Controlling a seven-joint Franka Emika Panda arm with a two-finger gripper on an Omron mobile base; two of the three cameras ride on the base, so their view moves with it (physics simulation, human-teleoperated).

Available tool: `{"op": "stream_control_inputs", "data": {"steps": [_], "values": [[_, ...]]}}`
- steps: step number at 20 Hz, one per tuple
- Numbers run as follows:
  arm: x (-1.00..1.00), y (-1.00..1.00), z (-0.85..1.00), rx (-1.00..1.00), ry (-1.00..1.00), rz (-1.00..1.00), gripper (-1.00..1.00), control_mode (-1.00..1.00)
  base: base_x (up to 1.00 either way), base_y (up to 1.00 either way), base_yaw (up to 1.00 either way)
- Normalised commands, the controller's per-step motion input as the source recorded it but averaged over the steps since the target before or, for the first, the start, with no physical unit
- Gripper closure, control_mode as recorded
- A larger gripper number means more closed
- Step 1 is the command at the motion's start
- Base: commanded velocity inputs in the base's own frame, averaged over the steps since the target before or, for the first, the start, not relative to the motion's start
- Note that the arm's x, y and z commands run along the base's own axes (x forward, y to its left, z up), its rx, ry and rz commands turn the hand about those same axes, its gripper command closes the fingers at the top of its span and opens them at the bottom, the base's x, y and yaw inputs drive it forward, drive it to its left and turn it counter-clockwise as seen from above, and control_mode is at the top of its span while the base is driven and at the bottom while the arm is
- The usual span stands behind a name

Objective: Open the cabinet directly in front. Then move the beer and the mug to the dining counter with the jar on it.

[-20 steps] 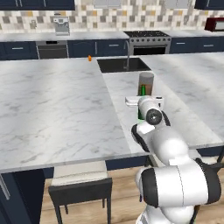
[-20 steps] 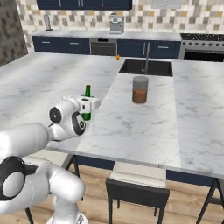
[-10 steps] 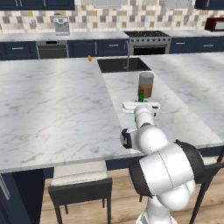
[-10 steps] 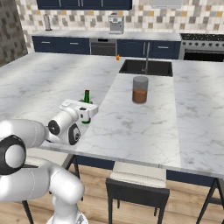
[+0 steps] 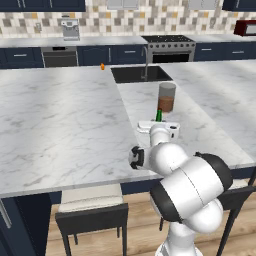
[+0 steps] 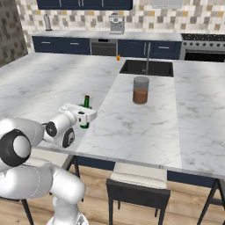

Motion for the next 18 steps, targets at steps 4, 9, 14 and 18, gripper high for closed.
{"op": "stream_control_inputs", "data": {"steps": [4, 9, 14, 18], "values": [[0.00, -0.13, -0.44, 0.00, 0.00, 0.00, 1.00, -1.00, 0.00, 0.00, 0.00], [0.00, -0.08, -0.46, 0.00, -0.02, 0.00, 1.00, -1.00, 0.00, 0.00, 0.00], [0.25, -0.03, -0.25, 0.00, -0.15, 0.00, 1.00, -1.00, 0.00, 0.00, 0.00], [0.79, -0.06, -0.01, 0.02, -0.25, 0.00, 1.00, -1.00, 0.00, 0.00, 0.00]]}}
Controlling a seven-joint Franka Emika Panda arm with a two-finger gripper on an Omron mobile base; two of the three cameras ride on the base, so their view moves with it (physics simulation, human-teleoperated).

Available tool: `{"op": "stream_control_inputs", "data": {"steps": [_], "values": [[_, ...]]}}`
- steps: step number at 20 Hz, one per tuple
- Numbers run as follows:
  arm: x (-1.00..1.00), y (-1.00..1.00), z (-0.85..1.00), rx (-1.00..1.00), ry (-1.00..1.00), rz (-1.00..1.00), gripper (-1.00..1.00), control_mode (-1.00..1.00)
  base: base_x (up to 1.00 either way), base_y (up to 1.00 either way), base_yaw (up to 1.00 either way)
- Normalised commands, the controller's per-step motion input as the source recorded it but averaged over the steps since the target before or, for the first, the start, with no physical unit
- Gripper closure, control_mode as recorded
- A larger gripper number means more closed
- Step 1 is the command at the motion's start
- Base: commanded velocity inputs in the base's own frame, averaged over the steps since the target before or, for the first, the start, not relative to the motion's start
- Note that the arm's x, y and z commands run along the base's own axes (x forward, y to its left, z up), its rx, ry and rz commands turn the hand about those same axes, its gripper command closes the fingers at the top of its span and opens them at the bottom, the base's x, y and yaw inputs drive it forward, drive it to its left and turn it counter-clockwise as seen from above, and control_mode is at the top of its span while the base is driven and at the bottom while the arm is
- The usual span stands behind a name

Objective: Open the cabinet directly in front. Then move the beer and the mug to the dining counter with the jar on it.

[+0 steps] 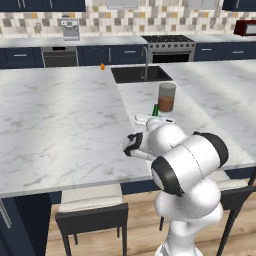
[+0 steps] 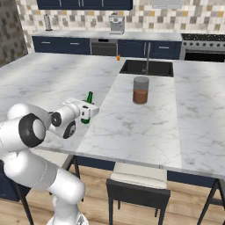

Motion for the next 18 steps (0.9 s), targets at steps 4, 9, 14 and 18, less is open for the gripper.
{"op": "stream_control_inputs", "data": {"steps": [4, 9, 14, 18], "values": [[0.86, 0.00, -0.28, 0.00, -0.23, 0.00, 1.00, -1.00, 0.00, 0.00, 0.00], [0.90, 0.00, -0.61, 0.00, -0.15, 0.03, 1.00, -1.00, 0.00, 0.00, 0.00], [0.79, 0.00, -0.39, 0.00, 0.01, 0.03, 1.00, -1.00, 0.00, 0.00, 0.00], [-0.08, 0.11, 0.51, -0.01, 0.13, -0.09, 1.00, -1.00, 0.00, 0.00, 0.00]]}}
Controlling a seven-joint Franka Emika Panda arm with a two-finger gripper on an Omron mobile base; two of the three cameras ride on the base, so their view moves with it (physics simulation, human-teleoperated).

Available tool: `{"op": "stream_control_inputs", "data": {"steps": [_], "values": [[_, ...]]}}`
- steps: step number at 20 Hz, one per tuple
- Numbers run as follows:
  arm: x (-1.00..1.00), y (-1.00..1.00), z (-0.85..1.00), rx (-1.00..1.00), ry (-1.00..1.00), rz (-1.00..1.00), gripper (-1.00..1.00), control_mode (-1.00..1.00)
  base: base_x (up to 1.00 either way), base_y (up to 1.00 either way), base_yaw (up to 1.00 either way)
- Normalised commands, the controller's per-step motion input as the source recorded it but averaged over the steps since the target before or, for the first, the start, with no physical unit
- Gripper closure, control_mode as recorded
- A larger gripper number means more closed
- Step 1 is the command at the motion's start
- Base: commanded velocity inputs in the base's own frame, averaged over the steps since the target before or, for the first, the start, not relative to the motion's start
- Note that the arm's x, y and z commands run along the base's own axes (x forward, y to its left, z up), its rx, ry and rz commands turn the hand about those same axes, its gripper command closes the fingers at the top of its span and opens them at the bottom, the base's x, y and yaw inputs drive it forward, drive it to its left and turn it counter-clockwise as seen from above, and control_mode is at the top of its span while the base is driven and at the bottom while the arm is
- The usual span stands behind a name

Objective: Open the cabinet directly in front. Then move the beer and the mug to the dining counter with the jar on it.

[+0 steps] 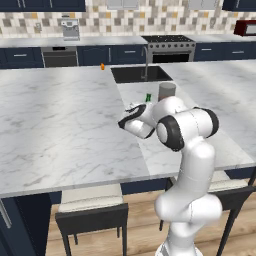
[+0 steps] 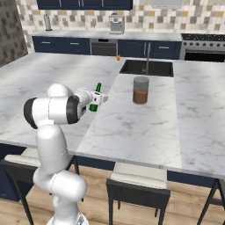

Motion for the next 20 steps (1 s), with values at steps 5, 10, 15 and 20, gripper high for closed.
{"op": "stream_control_inputs", "data": {"steps": [5, 10, 15, 20], "values": [[-0.39, 0.00, 1.00, -0.03, 0.47, -0.20, 1.00, -1.00, 0.00, 0.00, 0.00], [-0.06, 0.00, 0.80, -0.08, 0.65, -0.11, 1.00, -1.00, 0.00, 0.00, 0.00], [0.00, 0.00, 0.30, 0.00, 0.16, 0.00, 1.00, -1.00, 0.00, 0.00, 0.00], [0.00, 0.00, 0.99, 0.00, 0.57, 0.00, 1.00, -1.00, 0.00, 0.00, 0.00]]}}
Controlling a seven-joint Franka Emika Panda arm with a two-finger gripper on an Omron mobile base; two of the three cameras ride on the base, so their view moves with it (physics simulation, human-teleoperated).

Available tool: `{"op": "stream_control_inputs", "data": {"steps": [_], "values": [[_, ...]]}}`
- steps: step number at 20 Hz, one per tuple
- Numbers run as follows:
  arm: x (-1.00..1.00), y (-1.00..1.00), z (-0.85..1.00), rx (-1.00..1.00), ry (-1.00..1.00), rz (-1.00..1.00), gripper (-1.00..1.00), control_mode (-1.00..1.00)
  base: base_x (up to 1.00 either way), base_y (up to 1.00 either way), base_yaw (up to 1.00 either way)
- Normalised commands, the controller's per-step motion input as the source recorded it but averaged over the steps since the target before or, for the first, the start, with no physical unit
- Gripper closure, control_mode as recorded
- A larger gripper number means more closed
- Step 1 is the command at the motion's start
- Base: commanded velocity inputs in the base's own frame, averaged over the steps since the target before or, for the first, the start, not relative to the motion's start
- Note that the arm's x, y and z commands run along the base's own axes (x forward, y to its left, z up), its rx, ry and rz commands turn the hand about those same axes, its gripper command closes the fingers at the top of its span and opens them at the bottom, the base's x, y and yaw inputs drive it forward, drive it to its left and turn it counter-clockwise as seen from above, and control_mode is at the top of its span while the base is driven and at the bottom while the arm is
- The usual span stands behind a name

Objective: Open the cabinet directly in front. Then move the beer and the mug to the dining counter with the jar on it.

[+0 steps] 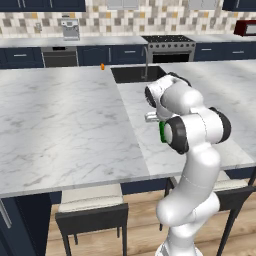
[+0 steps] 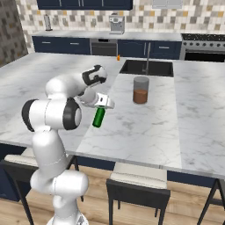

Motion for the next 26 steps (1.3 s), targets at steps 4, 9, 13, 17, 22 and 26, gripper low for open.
{"op": "stream_control_inputs", "data": {"steps": [4, 9, 13, 17, 22, 26], "values": [[0.01, 0.00, 0.08, 0.00, 0.22, 0.00, 1.00, -1.00, 0.00, 0.00, 0.00], [0.00, 0.00, 0.00, 0.00, -0.05, 0.00, 1.00, -1.00, 0.00, 0.00, 0.00], [0.00, 0.00, -0.03, 0.01, -0.20, 0.00, 1.00, -1.00, 0.00, 0.00, 0.00], [0.09, 0.00, -0.12, 0.05, -0.34, 0.00, 1.00, -1.00, 0.00, 0.00, 0.00], [0.03, 0.00, -0.17, 0.15, -0.38, 0.00, 1.00, -1.00, 0.00, 0.00, 0.00], [0.00, 0.00, -0.15, 0.07, -0.37, 0.00, 1.00, -1.00, 0.00, 0.00, 0.00]]}}
